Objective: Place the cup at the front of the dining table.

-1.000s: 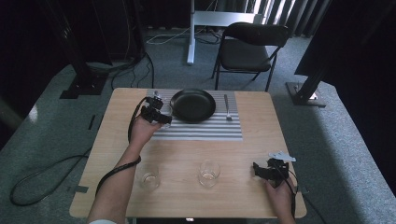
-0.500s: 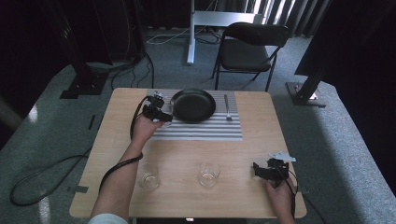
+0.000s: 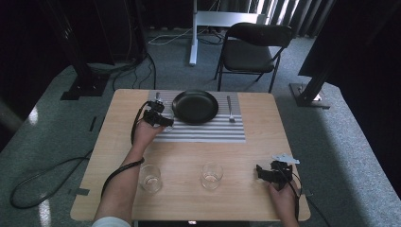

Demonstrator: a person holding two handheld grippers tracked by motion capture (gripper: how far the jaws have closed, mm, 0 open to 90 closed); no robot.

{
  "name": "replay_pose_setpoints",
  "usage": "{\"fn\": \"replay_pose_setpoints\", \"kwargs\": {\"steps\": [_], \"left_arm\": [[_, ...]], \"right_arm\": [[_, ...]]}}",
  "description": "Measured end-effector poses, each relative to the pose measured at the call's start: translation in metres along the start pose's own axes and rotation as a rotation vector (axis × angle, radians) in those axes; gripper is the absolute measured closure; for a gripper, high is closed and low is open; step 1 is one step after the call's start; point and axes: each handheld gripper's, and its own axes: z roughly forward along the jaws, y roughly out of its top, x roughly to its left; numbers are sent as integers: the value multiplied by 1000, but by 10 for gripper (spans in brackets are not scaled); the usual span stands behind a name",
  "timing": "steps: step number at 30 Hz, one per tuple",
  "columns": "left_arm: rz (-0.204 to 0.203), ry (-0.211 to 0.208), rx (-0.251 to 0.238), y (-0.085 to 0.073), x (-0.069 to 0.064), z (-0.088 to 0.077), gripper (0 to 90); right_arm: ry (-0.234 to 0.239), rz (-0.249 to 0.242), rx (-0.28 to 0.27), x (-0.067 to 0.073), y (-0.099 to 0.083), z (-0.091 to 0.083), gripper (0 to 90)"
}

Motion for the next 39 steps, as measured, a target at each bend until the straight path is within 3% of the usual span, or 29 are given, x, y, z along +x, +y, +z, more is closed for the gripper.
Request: {"fn": "replay_pose_setpoints", "kwargs": {"steps": [4, 9, 14, 19, 25, 34, 37, 39], "left_arm": [[7, -3, 21, 2, 0, -1, 200], [25, 13, 13, -1, -2, -1, 197], [20, -13, 14, -8, 2, 2, 194], [65, -3, 43, -13, 1, 3, 193], [4, -50, -11, -18, 8, -4, 193], [-1, -70, 21, -28, 8, -7, 193], [-17, -114, 46, -32, 7, -8, 193], [-17, -113, 67, -33, 6, -9, 193]], "right_arm": [[0, 0, 0, 0, 0, 0, 122], [0, 0, 1, 0, 0, 0, 121], [0, 0, 1, 0, 0, 0, 121], [1, 0, 0, 0, 0, 0, 122], [1, 0, 0, 0, 0, 0, 122], [1, 1, 0, 0, 0, 0, 121], [0, 1, 0, 0, 0, 0, 121], [1, 1, 0, 0, 0, 0, 121]]}}
